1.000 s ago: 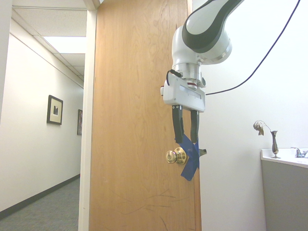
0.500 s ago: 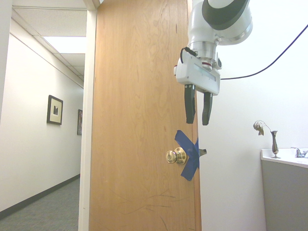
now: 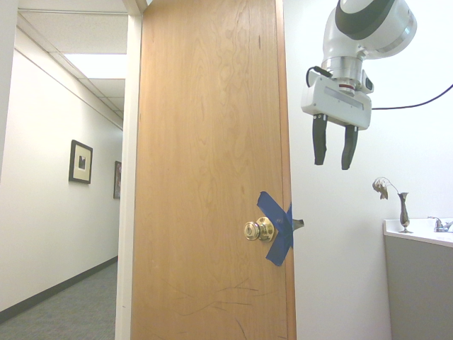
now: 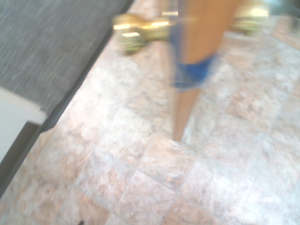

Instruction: Shut the door

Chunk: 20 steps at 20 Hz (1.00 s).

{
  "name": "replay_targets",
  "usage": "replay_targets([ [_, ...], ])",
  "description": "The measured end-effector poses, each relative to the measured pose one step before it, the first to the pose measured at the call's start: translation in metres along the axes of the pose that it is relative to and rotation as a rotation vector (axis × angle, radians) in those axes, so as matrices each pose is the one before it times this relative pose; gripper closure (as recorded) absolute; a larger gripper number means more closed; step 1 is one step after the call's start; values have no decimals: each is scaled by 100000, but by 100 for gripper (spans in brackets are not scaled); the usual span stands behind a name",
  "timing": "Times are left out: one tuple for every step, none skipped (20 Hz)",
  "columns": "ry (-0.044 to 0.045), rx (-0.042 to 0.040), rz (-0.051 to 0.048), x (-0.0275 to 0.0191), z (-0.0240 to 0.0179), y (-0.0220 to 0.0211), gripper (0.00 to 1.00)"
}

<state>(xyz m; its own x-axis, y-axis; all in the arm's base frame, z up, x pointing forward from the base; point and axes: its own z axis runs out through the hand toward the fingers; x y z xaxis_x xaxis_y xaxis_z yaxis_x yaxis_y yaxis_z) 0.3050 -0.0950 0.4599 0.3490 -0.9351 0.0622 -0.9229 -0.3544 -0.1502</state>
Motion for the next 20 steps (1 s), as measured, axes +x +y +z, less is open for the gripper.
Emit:
replay_targets([
  [13,432,2765,968,-138,829,0],
  [-83,396,2647,1005,-71,806,0],
  [-48,372,2740,935,-48,758,0],
  [66,355,2856,952,-12,738,0],
  [249,188,3139,944,47,689,0],
  [285,577,3130,1008,196,540,0],
  [251,291,2684,935,358,346,0],
  [297,86,2294,900,398,59,0],
  [110,246,3058,1027,586,-47,0],
  [145,217,3394,893,487,-302,0],
  [482,205,3262,938,683,-319,0],
  [601,-358,3023,839,775,-373,0],
  [648,-262,2118,633,506,-671,0],
  [1000,153,979,661,600,-633,0],
  [855,-281,263,266,427,-634,0],
  [1297,1018,-855,182,242,-865,0],
  [1179,1379,-2402,-60,519,-885,0],
  [833,1524,-2693,-407,466,-1062,0],
  [855,3576,-2481,-322,636,-1244,0],
  [1006,4642,-2450,-478,791,-1344,0],
])
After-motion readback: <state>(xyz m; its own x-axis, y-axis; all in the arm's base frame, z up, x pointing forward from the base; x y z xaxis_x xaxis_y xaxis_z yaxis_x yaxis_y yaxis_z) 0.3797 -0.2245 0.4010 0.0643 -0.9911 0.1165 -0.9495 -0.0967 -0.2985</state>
